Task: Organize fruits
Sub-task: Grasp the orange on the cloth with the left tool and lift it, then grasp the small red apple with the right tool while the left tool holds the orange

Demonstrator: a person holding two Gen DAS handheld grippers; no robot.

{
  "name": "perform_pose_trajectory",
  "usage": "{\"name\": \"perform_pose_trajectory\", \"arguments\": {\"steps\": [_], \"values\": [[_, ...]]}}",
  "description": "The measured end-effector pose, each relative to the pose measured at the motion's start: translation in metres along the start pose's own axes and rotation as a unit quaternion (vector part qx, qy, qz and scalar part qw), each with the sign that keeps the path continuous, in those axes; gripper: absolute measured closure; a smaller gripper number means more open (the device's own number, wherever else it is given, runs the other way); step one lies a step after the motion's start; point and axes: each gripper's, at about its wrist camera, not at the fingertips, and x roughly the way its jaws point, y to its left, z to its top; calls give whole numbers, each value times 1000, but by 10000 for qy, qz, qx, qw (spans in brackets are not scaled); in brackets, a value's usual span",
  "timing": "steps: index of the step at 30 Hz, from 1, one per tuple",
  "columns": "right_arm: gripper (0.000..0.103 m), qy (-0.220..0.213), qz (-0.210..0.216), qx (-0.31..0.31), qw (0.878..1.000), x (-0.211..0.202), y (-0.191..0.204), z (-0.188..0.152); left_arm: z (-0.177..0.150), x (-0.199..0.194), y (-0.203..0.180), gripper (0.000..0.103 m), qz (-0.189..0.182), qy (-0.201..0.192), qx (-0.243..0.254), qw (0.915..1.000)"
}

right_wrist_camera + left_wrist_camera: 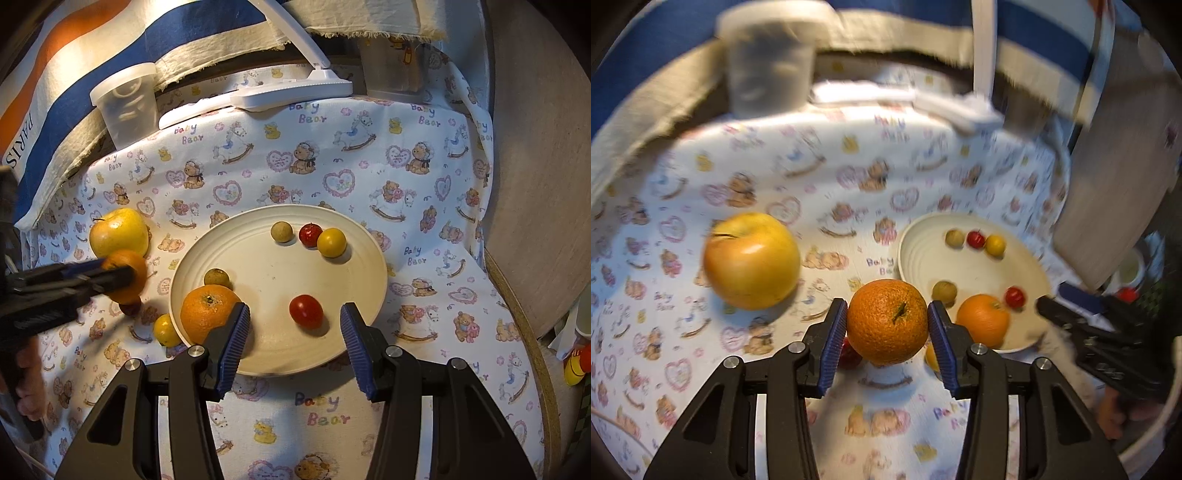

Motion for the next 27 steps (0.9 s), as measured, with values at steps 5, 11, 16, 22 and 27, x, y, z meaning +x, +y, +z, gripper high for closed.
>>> {"name": "perform_pose_trajectory", "arguments": {"steps": [5,11,16,22,27], "values": [[50,-283,400,-66,9988,-15,8,3,-12,-34,22,59,340,-310,-47,9989],[50,-72,991,-342,9945,-14,52,17,-23,-30,63,59,514,-383,-526,9966],[56,361,1277,-707,9886,14,101,22,-27,-25,81,59,687,-349,-658,9948],[60,667,1238,-881,9861,51,144,20,-27,-26,89,59,733,-357,-780,9936],[63,839,1147,-923,9855,72,157,17,-26,-30,96,59,842,-446,-859,9917]]}}
